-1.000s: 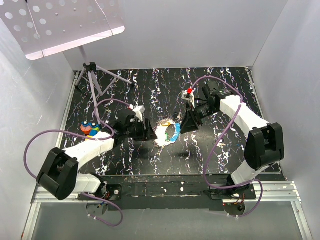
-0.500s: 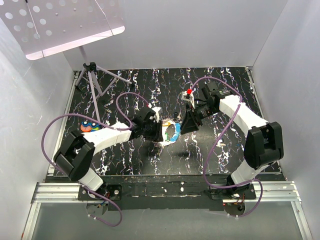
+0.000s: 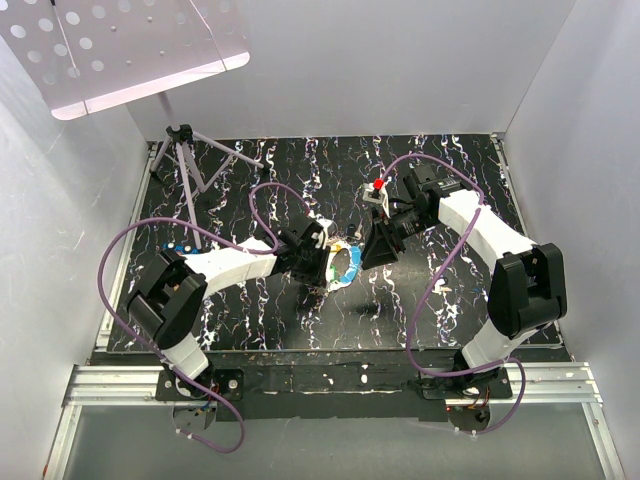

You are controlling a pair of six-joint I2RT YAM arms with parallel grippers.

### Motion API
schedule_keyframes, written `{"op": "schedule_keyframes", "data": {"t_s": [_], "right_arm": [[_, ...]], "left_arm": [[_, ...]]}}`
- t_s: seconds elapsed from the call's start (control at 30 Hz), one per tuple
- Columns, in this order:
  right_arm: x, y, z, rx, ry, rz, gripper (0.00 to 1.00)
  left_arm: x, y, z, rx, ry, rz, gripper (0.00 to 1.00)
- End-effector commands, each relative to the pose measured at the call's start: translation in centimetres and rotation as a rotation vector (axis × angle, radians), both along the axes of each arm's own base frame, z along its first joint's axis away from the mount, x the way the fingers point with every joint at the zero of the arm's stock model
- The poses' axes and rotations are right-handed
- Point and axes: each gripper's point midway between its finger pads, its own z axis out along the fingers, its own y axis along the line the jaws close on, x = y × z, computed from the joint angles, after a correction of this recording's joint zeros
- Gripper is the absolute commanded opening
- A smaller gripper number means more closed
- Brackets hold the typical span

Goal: Put the keys on the keyring
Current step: Pick up the keyring from the center of the board.

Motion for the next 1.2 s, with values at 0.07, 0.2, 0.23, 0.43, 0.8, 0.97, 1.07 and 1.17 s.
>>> {"op": "schedule_keyframes", "data": {"t_s": [0.07,0.2,0.23,0.43,0.8,0.97,1.07,1.17], "right_arm": [[0.6,0.3,1.0,0.022,-0.034,0.01,0.5],[0.5,0.3,0.9,0.021,-0.031,0.011,0.5],[0.5,0.3,1.0,0.021,-0.032,0.011,0.5],[0.5,0.3,1.0,0.02,-0.031,0.012,0.5],[0.4,0.3,1.1,0.022,-0.033,0.014,0.5],[0.4,0.3,1.0,0.024,-0.029,0.017,0.5],[0.4,0.3,1.1,0.025,-0.031,0.017,0.5],[0.3,0.3,1.1,0.025,-0.029,0.019,0.5]], "left_arm": [[0.4,-0.6,1.0,0.003,-0.024,-0.026,0.22],[0.2,-0.5,0.8,0.01,-0.019,-0.029,0.2],[0.2,-0.5,0.8,0.01,-0.018,-0.031,0.19],[-0.1,-0.7,0.4,0.014,-0.003,-0.042,0.18],[-0.4,-0.6,-0.2,0.034,0.014,-0.047,0.16],[-0.5,-0.5,-0.3,0.047,0.013,-0.046,0.17],[-0.4,-0.4,-0.3,0.051,0.013,-0.042,0.18],[-0.4,-0.4,-0.2,0.053,0.009,-0.039,0.19]]}}
